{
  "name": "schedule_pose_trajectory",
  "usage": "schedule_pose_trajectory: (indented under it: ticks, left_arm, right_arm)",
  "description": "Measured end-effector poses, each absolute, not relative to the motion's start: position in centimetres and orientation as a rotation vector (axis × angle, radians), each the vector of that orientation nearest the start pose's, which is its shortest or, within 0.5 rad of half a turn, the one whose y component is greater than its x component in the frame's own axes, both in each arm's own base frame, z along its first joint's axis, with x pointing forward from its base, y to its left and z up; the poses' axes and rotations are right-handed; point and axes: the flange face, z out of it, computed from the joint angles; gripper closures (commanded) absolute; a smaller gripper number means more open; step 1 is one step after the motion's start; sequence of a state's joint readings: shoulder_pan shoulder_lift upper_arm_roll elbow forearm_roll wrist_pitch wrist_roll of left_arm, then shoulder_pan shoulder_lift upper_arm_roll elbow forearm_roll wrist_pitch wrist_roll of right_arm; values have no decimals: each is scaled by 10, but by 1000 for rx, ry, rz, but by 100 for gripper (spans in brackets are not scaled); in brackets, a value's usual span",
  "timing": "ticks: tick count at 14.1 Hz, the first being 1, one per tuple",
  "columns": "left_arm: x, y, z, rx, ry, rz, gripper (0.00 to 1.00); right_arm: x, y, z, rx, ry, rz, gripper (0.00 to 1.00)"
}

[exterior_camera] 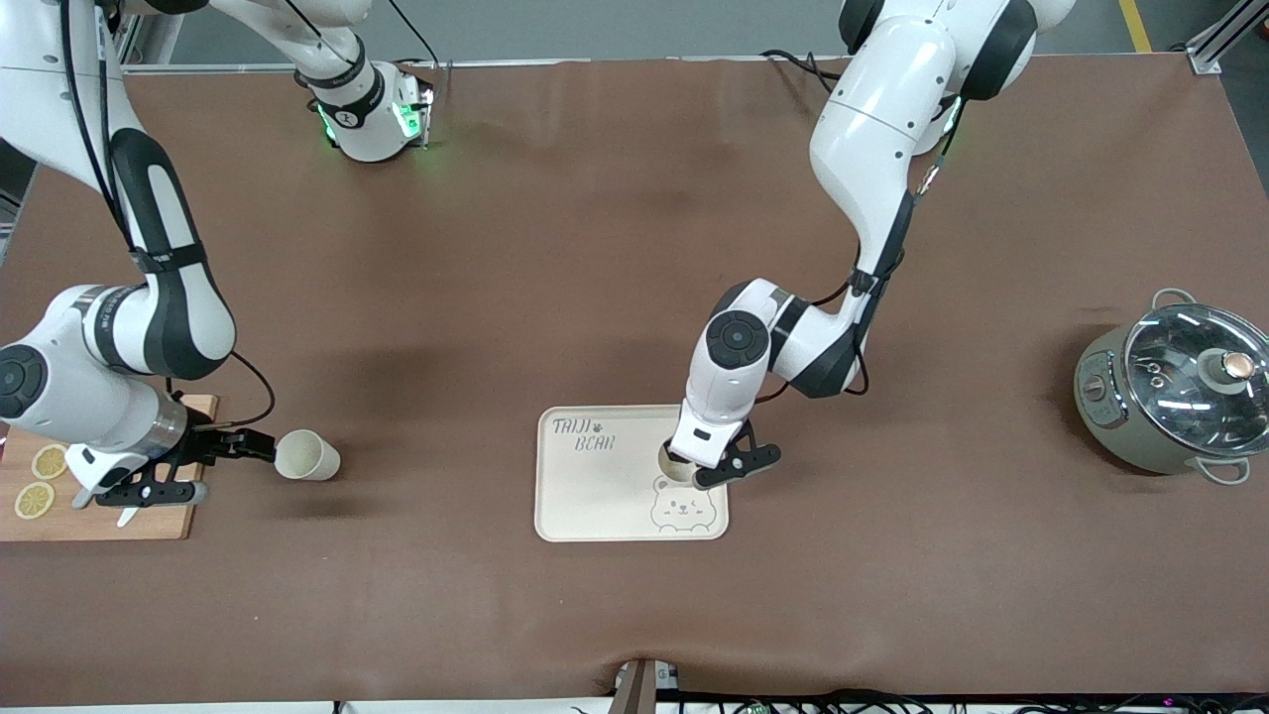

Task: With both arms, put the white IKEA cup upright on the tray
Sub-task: 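Carry the cup onto the tray with the left gripper, then open the left gripper and lift it away from the cup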

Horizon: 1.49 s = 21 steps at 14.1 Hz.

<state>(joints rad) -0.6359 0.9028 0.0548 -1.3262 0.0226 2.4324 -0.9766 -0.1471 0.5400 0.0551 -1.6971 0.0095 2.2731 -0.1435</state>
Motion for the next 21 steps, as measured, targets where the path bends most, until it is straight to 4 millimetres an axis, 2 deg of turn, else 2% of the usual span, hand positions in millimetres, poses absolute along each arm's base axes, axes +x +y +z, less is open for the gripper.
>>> schedule_pose_trajectory:
  ticks: [4, 7, 9, 11, 13, 14, 16, 18, 21]
  left_arm:
    - [634, -432, 229, -3184, -646, -322, 0]
    - [631, -430, 242, -3150, -647, -257, 0]
    - [632, -426, 268, -3130, -657, -228, 0]
    - [638, -413, 308, -3122, -683, -234, 0]
    - [649, -377, 354, -3099, -672, -204, 0]
    - [656, -350, 375, -3089, -630, -172, 0]
    - [670, -284, 412, -3091, -457, -95, 0]
    - [683, -222, 433, -3114, -371, -70, 0]
    - [699, -141, 449, -3135, -285, -87, 0]
  right_arm:
    - [674, -66, 284, -3109, -58, -68, 0]
    - [671, -65, 279, -3108, -59, -55, 0]
    - [669, -64, 276, -3108, -59, -47, 0]
    - [669, -64, 275, -3107, -61, -44, 0]
    - [668, -63, 273, -3106, -62, -39, 0]
    - [668, -63, 272, -3106, -63, -36, 0]
    - [668, -61, 266, -3104, -65, -32, 0]
    - [669, -60, 258, -3103, -67, -36, 0]
    - [669, -60, 242, -3101, -66, -24, 0]
